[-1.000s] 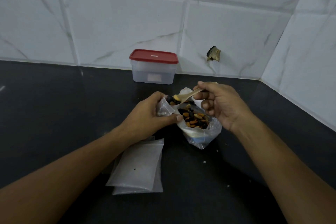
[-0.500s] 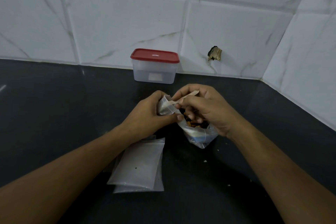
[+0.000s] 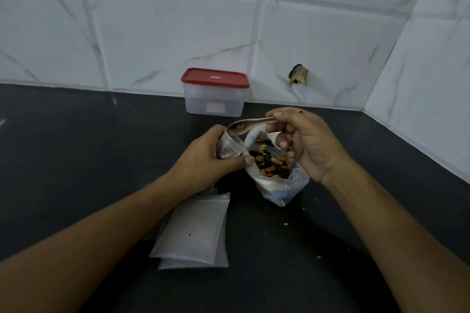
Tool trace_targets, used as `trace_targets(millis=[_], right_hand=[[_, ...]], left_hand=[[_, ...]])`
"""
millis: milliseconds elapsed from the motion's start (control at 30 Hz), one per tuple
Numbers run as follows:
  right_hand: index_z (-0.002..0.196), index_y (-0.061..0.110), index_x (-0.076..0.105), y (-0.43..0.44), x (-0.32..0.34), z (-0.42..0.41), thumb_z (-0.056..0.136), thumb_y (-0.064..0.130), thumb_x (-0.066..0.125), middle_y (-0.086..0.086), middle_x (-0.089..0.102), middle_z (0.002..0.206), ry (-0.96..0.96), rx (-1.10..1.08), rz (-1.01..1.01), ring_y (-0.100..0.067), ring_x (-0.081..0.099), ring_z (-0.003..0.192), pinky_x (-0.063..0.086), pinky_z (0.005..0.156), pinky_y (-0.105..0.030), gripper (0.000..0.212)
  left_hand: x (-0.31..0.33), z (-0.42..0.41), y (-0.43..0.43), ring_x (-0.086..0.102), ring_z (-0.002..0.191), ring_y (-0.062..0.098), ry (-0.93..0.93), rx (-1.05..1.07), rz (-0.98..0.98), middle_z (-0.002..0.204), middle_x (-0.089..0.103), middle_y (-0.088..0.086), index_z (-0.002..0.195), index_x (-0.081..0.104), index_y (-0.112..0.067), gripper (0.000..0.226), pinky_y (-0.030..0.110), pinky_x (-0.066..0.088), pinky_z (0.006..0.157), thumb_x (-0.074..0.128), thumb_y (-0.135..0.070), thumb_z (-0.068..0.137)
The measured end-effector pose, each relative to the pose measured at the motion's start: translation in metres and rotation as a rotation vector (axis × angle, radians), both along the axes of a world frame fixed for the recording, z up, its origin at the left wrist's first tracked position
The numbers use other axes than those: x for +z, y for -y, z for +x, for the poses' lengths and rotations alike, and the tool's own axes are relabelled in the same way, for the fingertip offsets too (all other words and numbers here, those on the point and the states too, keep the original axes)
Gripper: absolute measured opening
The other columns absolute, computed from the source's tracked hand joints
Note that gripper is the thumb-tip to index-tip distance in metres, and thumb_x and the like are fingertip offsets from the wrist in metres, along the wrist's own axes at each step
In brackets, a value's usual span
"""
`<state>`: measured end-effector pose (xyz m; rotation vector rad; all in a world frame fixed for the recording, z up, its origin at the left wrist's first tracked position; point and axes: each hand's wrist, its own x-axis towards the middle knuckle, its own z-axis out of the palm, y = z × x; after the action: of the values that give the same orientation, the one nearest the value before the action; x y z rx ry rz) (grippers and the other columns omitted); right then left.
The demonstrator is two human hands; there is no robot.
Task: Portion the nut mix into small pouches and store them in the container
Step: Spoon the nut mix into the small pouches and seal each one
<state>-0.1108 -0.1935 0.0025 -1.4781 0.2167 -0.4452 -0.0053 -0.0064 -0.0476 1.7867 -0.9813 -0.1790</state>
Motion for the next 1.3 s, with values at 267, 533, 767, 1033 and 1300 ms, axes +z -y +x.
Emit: trace_targets(millis=[267,533,767,1033,1300], right_hand=[[0.102,0.007,0.070,0.002,-0.002,0.000,0.099,0.017,0.062,-0.006,0.071,0.076,-0.022,-0.022,0.035,-0.012,0.047,0.049,0.031,0.040,-0.020,0.013],[0.102,0.007,0.073,-0.004,-0.005,0.000,0.095,0.004,0.058,-0.013,0.073,0.086,-0.101,0.097,-0.250,-0.015,0.051,0.051,0.034,0.040,-0.021,0.017],[0.098,0.008,0.072,-0.004,-0.006,0.001,0.094,-0.001,0.056,-0.014,0.074,0.088,-0.070,0.155,-0.281,-0.015,0.050,0.051,0.034,0.039,-0.021,0.019],[0.106,0.006,0.072,-0.003,-0.005,0.001,0.098,0.006,0.059,-0.012,0.075,0.086,-0.088,0.106,-0.182,-0.013,0.050,0.048,0.034,0.038,-0.019,0.015],[0.110,0.005,0.071,0.002,-0.003,0.000,0.098,0.021,0.064,-0.012,0.073,0.085,-0.066,-0.002,0.010,-0.010,0.048,0.046,0.033,0.040,-0.019,0.022]], left_hand=[[0.000,0.000,0.000,0.069,0.093,0.003,-0.012,-0.005,-0.006,0.108,0.072,-0.009,0.121,0.057,-0.028,0.048,0.017,0.057,0.075,0.081,-0.042,0.082],[-0.002,0.001,0.001,0.068,0.083,0.010,0.021,0.023,0.001,0.097,0.070,-0.004,0.114,0.058,-0.029,0.043,0.018,0.055,0.065,0.081,-0.044,0.081],[-0.001,0.001,0.001,0.066,0.076,0.006,-0.009,0.027,-0.031,0.094,0.070,-0.003,0.112,0.061,-0.028,0.039,0.016,0.050,0.062,0.083,-0.038,0.081],[0.000,0.000,0.000,0.068,0.078,0.008,-0.031,0.016,-0.020,0.095,0.071,-0.002,0.114,0.059,-0.027,0.041,0.018,0.052,0.063,0.083,-0.037,0.082],[0.000,0.000,-0.001,0.071,0.093,0.011,-0.050,0.016,-0.011,0.108,0.072,-0.006,0.121,0.058,-0.029,0.051,0.035,0.061,0.078,0.082,-0.045,0.079]])
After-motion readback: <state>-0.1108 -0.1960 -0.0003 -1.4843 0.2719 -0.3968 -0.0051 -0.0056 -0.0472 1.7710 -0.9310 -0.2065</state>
